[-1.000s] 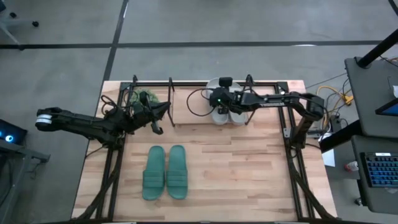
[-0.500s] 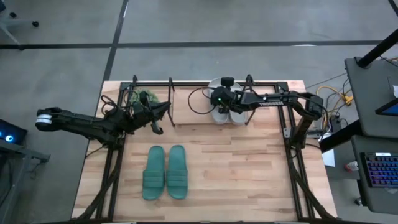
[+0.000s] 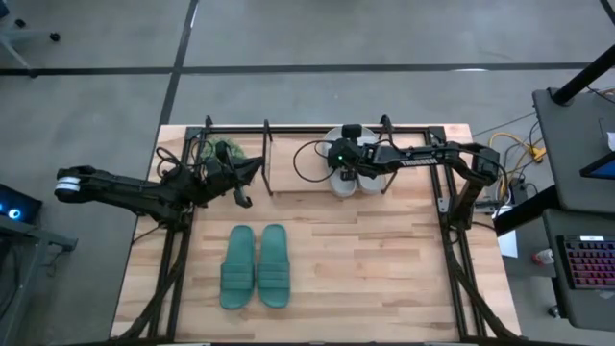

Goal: Pick and place slides into the shelf
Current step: Put the gray slide on the shelf

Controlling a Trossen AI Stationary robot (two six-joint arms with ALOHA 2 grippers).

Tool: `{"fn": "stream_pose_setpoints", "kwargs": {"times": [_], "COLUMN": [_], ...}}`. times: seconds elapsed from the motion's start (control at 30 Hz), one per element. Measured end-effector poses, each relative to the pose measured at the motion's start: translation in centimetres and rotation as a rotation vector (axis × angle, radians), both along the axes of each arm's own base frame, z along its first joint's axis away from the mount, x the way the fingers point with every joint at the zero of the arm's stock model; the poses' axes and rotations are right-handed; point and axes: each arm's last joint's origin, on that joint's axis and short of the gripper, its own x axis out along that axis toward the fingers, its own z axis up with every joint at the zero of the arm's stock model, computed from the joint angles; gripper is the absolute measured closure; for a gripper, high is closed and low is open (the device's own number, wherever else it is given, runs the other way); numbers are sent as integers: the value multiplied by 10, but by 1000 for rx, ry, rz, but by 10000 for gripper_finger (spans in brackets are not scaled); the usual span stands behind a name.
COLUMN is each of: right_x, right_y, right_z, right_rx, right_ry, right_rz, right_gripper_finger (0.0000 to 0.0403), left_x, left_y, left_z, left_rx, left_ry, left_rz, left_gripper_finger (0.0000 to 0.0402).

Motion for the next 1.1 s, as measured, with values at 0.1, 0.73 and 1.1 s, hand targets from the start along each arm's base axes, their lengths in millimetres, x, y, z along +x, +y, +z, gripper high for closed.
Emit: {"fn": "stream_pose_setpoints", "kwargs": {"times": [0.1, 0.73, 1.1], "right_x": [0, 1, 0], "right_y": [0, 0, 0], "right_z": [0, 1, 3], "right_rx": [1, 10, 4], "right_ry": [-3, -30, -33], "right_rz": [-2, -10, -19], "right_gripper_finger": [394, 294, 193], "left_x": [0, 0, 0], "left_y": [0, 0, 0], "left_z": [0, 0, 0], "left_rx": [0, 0, -1], "left_ry": [0, 0, 0], "left_rz": [0, 0, -1], "left_gripper_finger": [402, 402, 402]}}
